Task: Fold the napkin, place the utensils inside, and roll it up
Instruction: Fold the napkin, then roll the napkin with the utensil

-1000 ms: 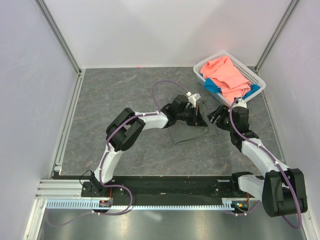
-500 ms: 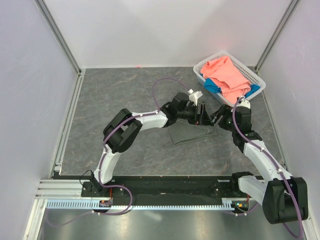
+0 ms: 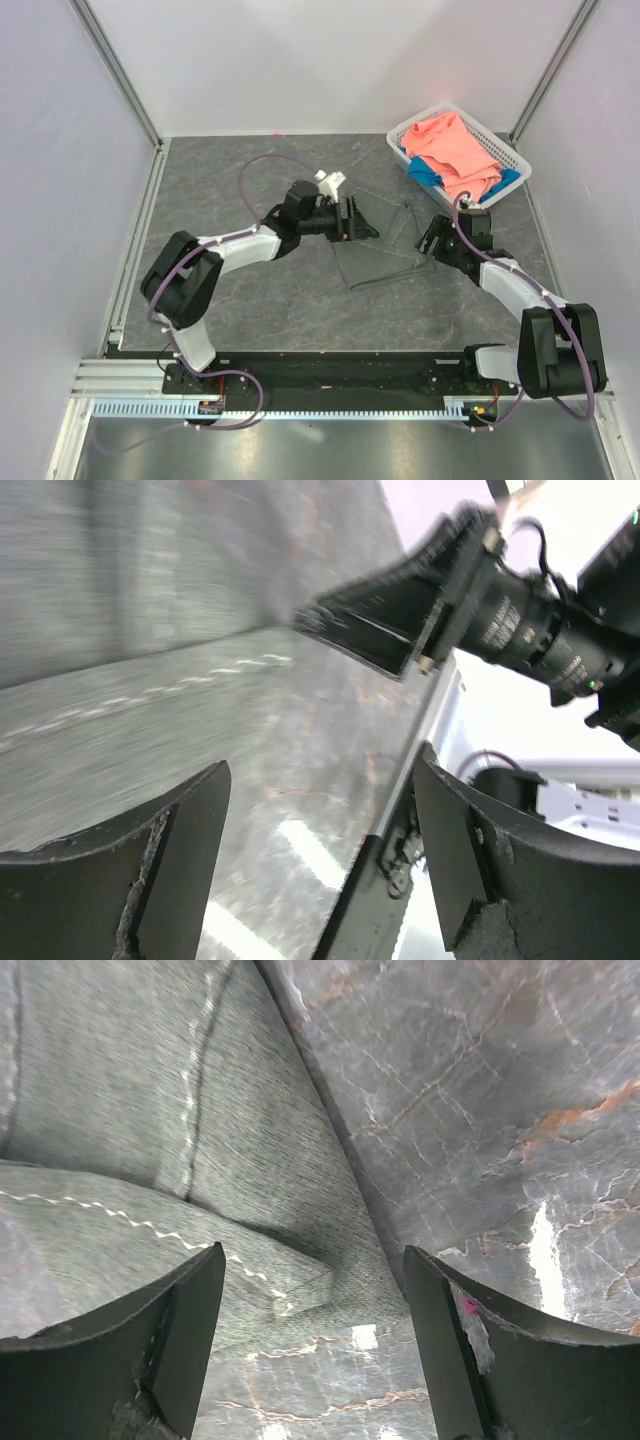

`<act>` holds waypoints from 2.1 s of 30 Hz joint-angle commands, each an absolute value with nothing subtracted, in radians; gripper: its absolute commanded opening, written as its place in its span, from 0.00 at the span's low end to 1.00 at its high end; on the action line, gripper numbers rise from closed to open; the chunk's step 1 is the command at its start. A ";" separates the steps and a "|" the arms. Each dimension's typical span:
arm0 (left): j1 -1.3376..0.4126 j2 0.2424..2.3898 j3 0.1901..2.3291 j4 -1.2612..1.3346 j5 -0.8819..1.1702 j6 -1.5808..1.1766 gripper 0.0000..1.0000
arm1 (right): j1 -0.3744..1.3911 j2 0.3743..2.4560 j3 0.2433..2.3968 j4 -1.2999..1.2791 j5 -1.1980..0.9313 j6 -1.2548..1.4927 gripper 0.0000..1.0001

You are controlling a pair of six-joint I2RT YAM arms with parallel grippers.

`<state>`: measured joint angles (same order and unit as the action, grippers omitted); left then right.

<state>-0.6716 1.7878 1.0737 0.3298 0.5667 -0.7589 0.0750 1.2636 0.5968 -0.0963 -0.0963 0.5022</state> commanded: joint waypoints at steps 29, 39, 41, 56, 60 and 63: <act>-0.466 1.481 0.758 0.217 0.476 -0.732 0.81 | 0.124 1.430 0.578 -0.034 -0.282 0.515 0.10; -0.396 1.266 0.555 0.092 0.301 -0.735 0.80 | 0.343 1.454 0.503 0.199 -0.230 0.762 0.03; -0.377 1.250 0.519 0.092 0.296 -0.739 0.78 | 0.351 1.454 0.497 0.227 -0.227 0.788 0.02; -0.333 1.495 0.442 0.440 0.520 -0.905 0.61 | 0.354 1.454 0.474 0.225 -0.219 0.779 0.00; -0.341 1.537 0.440 0.472 0.520 -0.925 0.60 | 0.356 1.459 0.479 0.227 -0.219 0.773 0.00; -0.345 1.566 0.443 0.488 0.512 -0.933 0.59 | 0.356 1.466 0.485 0.227 -0.221 0.769 0.00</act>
